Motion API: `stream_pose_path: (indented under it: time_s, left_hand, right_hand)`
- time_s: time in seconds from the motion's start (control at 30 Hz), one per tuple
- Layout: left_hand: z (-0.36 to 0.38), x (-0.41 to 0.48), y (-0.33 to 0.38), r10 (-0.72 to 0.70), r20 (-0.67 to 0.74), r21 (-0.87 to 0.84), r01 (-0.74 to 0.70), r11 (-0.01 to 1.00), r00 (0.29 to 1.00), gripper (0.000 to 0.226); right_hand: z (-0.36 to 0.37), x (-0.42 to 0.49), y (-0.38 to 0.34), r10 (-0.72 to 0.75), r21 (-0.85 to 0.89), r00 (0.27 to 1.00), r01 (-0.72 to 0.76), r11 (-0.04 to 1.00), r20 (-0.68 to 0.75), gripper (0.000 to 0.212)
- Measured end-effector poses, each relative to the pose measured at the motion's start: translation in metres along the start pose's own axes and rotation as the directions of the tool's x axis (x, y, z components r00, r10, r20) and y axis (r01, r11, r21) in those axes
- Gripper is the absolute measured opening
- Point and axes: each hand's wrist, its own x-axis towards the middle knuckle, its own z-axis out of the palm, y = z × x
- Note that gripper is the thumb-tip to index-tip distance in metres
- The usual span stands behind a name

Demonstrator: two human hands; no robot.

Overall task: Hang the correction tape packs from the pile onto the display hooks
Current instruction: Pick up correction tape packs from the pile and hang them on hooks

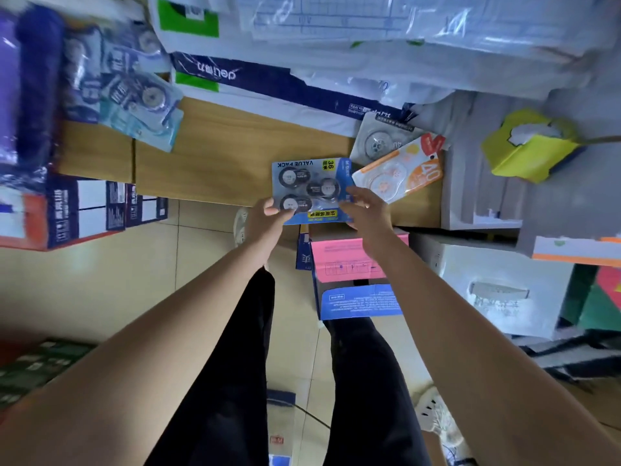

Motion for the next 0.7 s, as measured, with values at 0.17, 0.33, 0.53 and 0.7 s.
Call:
stream_pose_path:
  time_s: [0.17,0.33,0.53,0.7]
  left_hand:
    - [-0.032,-0.044,-0.011,-0.034,0.145,-0.038,0.040,0.998,0.989,0.033]
    - [-0.090,-0.078,-0.019,-0.094,0.278,0.115,0.065,0.991,0.956,0.014]
    - [-0.180,-0.049,0.002,0.054,0.107,0.206,-0.075,0.976,0.993,0.016]
    - [-0.248,0.004,0.023,0.150,0.060,0.206,-0.160,0.965,0.987,0.014]
  right_hand:
    - [0.014,-0.014,-0.007,-0.043,0.132,0.998,0.048,0.990,-0.046,0.052]
    - [0.043,-0.037,-0.012,-0.208,-0.171,0.971,0.226,0.959,0.116,0.021]
    - [0.093,-0.066,-0.016,-0.274,-0.308,0.930,0.343,0.887,0.246,0.019]
    - [0.146,-0.076,-0.025,-0.260,-0.316,0.940,0.322,0.892,0.222,0.018]
